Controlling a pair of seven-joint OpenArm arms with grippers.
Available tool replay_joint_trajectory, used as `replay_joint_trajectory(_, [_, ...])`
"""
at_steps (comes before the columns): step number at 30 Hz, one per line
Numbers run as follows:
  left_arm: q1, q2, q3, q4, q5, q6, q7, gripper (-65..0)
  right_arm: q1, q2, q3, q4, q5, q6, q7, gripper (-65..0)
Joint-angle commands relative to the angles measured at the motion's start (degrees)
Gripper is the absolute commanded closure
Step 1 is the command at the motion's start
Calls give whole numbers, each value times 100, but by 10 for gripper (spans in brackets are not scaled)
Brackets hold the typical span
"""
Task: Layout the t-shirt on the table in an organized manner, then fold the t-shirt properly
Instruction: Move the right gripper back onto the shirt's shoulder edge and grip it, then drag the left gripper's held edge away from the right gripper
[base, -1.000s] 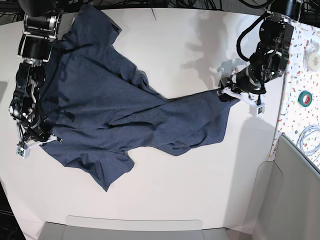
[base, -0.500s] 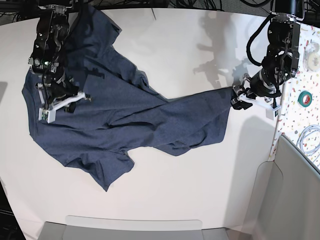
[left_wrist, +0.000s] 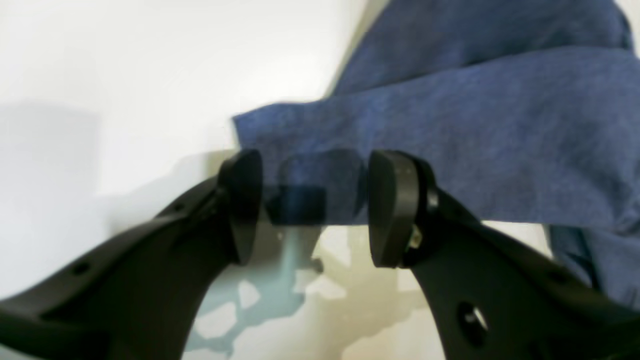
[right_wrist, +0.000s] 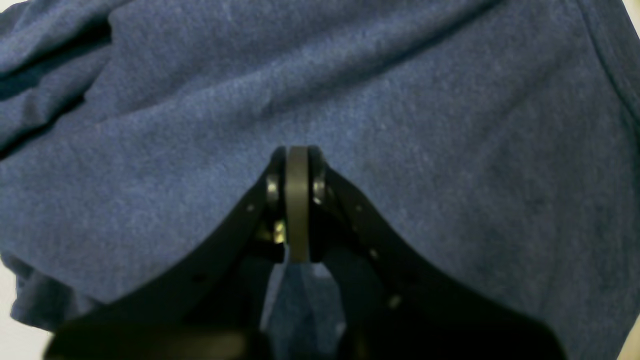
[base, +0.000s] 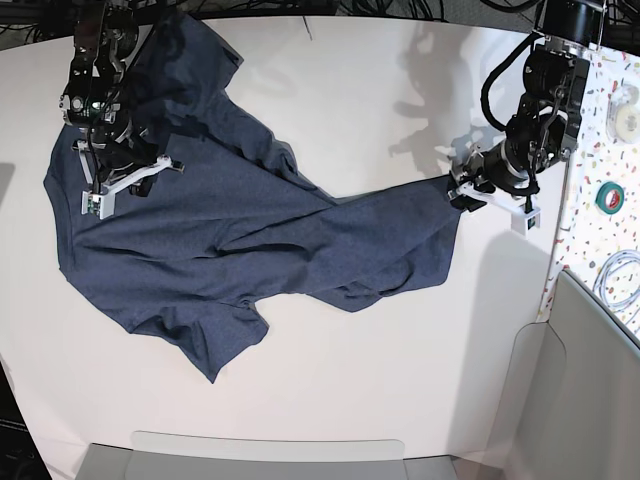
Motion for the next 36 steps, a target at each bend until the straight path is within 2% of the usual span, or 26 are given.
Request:
replay_joint_trajectory(1, [-122, -77, -68, 114, -26, -24, -48, -330, 36, 56, 18, 128, -3, 11, 126, 0])
replay_joint_trajectory(11, [-193, -253, -77, 78, -9, -24, -268, -330, 36, 56, 18, 119, -12, 11, 126, 0])
replay_joint_trajectory(17, [-175, -323, -42, 70, 607, -16, -382, -330, 36, 56, 18, 119, -12, 11, 126, 0])
replay_joint_trajectory(21, [-158, -323, -33, 70, 642, -16, -364, -330, 36, 56, 18, 111, -12, 11, 126, 0])
replay_joint_trajectory(36, [45, 55, 64, 114, 624, -24, -329, -327, 36, 56, 18, 102, -12, 11, 126, 0])
